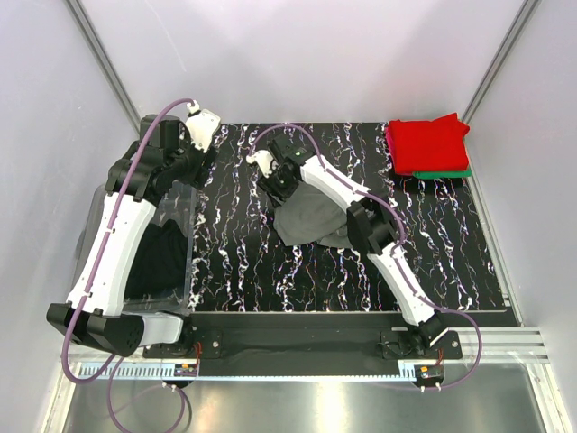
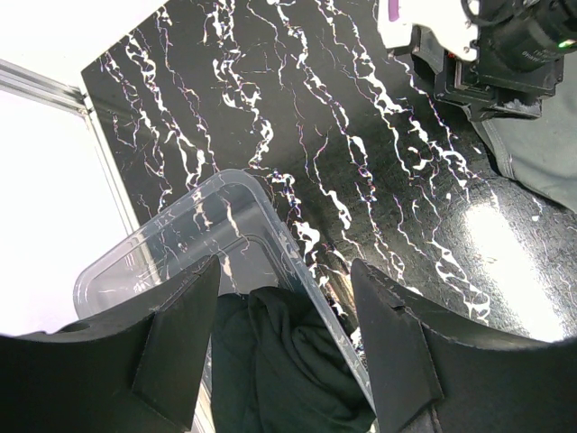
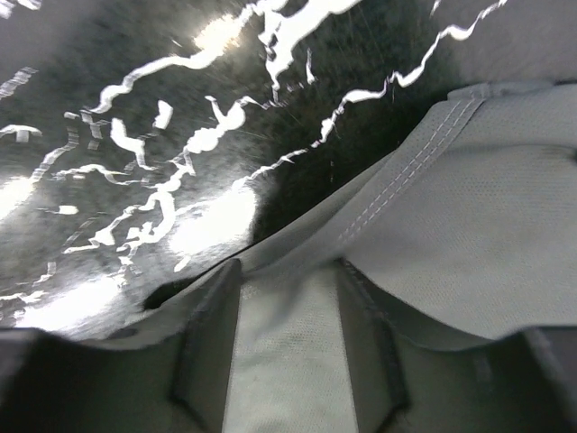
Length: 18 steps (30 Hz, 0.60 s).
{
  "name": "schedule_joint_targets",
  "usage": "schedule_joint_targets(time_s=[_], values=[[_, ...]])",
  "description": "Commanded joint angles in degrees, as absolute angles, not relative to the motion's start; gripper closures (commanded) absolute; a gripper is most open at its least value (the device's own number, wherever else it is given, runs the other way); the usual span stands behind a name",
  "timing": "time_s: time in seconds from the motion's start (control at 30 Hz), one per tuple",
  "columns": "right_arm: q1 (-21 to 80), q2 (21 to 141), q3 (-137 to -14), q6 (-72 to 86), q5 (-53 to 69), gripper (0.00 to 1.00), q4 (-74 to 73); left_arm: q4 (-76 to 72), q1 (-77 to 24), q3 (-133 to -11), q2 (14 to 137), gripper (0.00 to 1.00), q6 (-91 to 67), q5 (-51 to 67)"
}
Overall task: Fold and stack the t-shirts
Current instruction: Flatten the tshirt out
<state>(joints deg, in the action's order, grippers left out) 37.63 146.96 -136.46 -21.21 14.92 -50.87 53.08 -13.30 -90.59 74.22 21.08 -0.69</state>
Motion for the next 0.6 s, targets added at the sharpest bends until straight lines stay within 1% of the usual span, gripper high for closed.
schedule_joint_targets(time_s=[0.0, 0.03, 0.07, 0.13, 0.17, 0.2, 0.27, 0.3, 0.33, 0.43, 0.57], values=[[38.2, 148.1, -138.4, -21.4, 12.8, 0.5, -51.0, 50.8, -13.2, -91.1, 73.1, 0.35, 21.5, -1.1], [38.3, 148.4, -138.4, -21.7, 12.6, 0.52, -51.0, 50.8, -13.2, -91.1, 73.3, 0.35, 21.5, -1.0], [38.3, 148.5, -138.3, -21.9, 12.1, 0.57, -51.1, 50.8, -13.2, -91.4, 73.4, 0.35, 21.5, -1.0], [38.6, 148.1, -137.9, -22.4, 11.8, 0.61, -51.1, 50.8, -13.2, -91.8, 73.7, 0.35, 21.5, -0.7], [38.6, 147.7, -137.2, -23.2, 11.9, 0.66, -51.1, 50.8, -13.2, -91.9, 73.7, 0.35, 21.5, -0.6], [38.6, 147.1, -136.9, -23.6, 12.0, 0.74, -51.2, 50.8, -13.2, -92.0, 73.8, 0.35, 21.5, -0.6], [38.7, 145.1, -136.3, -24.3, 11.7, 0.82, -51.2, 50.9, -13.2, -92.2, 74.0, 0.35, 21.5, -0.6], [38.8, 144.3, -136.2, -24.5, 11.7, 0.84, -51.4, 50.9, -13.2, -92.3, 74.1, 0.35, 21.7, -0.6], [38.8, 141.9, -136.2, -25.2, 11.6, 0.9, -51.4, 50.7, -13.2, -92.3, 74.2, 0.34, 21.7, -0.6], [39.0, 135.4, -136.6, -26.9, 11.6, 1.0, -51.4, 50.5, -13.2, -92.4, 74.5, 0.35, 21.9, -0.7], [40.5, 127.1, -140.1, -30.3, 11.4, 1.0, -53.3, 50.1, -13.2, -92.6, 75.4, 0.35, 22.4, -0.9]])
